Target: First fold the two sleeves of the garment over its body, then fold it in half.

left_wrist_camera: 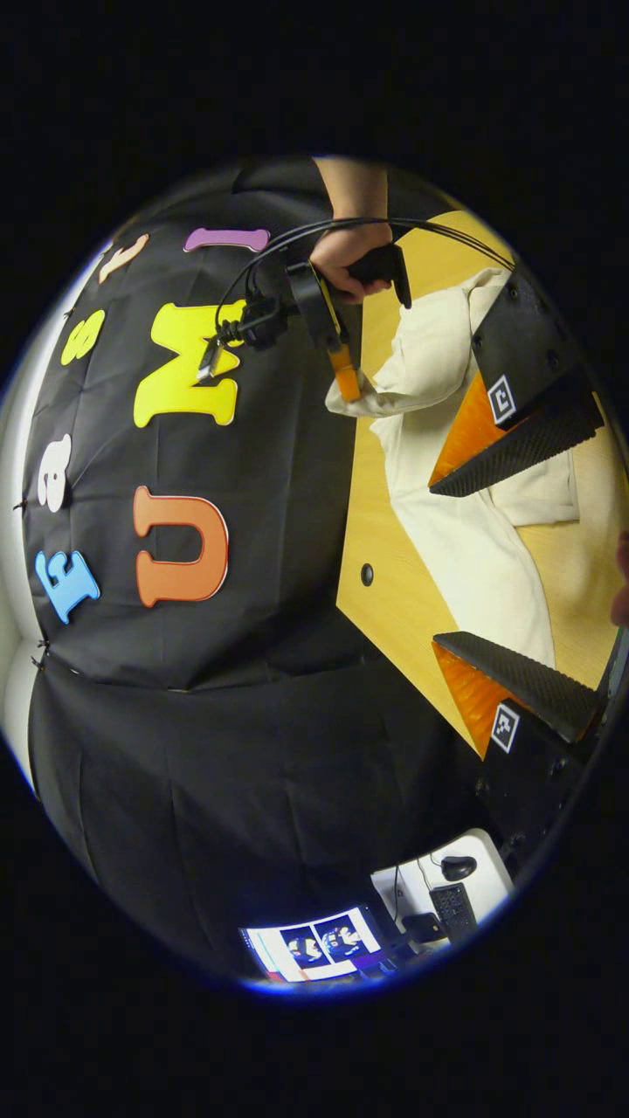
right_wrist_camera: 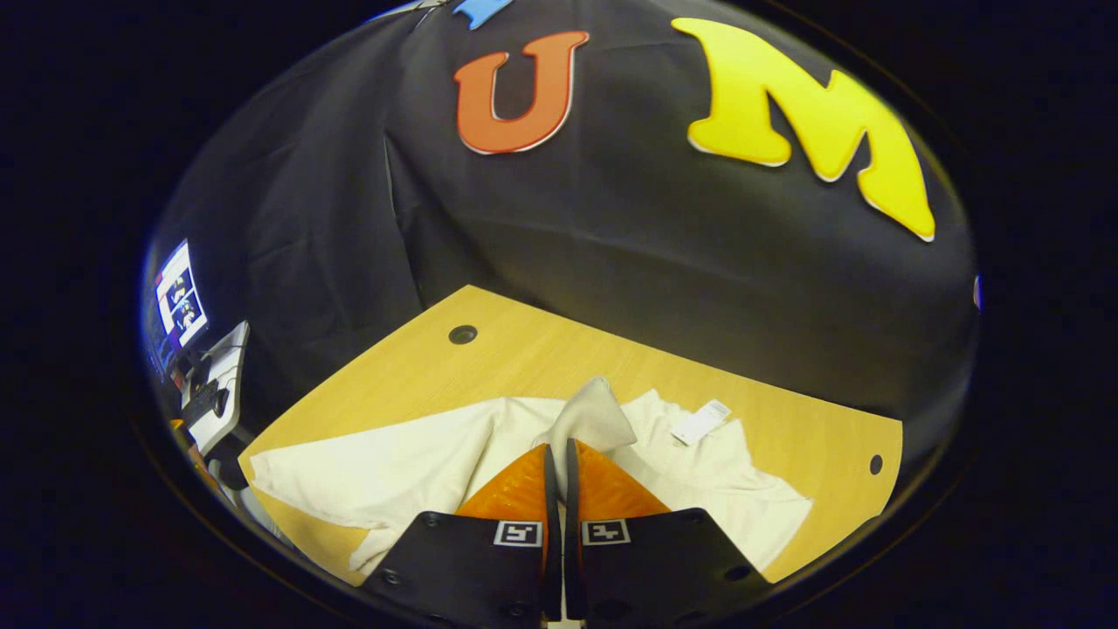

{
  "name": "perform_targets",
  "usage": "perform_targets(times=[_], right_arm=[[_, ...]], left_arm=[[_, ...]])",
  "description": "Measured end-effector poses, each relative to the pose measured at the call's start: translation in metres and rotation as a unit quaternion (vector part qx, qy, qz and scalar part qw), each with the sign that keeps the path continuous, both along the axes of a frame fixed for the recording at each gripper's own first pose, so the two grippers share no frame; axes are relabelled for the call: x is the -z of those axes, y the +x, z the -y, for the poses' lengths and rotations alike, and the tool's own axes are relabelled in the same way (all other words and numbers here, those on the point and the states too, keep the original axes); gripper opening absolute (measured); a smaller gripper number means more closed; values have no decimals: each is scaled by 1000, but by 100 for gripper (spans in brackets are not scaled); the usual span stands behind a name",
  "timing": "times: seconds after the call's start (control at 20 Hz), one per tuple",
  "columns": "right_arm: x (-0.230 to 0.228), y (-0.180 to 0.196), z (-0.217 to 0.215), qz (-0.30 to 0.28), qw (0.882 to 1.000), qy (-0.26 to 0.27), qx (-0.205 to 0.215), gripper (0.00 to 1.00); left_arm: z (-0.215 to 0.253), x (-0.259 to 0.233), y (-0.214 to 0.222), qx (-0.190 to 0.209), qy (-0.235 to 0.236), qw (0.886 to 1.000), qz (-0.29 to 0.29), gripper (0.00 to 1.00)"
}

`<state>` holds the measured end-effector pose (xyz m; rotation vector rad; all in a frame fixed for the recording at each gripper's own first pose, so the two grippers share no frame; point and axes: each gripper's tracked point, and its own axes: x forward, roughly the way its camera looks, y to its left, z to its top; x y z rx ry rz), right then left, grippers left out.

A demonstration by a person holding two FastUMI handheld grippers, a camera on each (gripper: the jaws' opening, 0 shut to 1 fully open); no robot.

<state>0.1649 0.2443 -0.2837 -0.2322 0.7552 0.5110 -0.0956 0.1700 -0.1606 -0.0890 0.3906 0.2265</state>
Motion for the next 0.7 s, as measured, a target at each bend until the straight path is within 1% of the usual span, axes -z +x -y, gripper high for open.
perform_targets(times=[0.15, 0.35, 0.4, 0.45, 0.5, 0.55, 0.6, 0.65, 0.7], right_arm=[[52, 1, -36, -21, 999, -27, -16, 2], [104, -4, -56, -54, 997, -48, -14, 2], [114, -9, -58, -63, 996, -55, -18, 0], [121, -9, -59, -65, 996, -57, -20, 4], [123, -9, -63, -66, 996, -50, -18, 5], [118, -12, -70, -67, 997, -32, -16, 9], [114, -9, -73, -61, 998, -23, -14, 11], [107, -12, -76, -58, 998, -13, -21, 17], [100, -12, -76, -46, 998, -17, -27, 24]], left_arm=[[-17, 6, -9, -14, -3, 1000, -8, 99], [-40, 14, -19, -20, 19, 999, -21, 99], [-44, 16, -20, -18, 26, 999, -25, 99], [-48, 18, -24, -16, 29, 999, -28, 100], [-51, 21, -25, -15, 30, 999, -30, 99], [-53, 24, -26, -15, 28, 999, -32, 100], [-53, 25, -26, -14, 26, 999, -32, 99], [-53, 27, -26, -13, 24, 999, -33, 99], [-54, 26, -25, -16, 23, 999, -32, 99]])
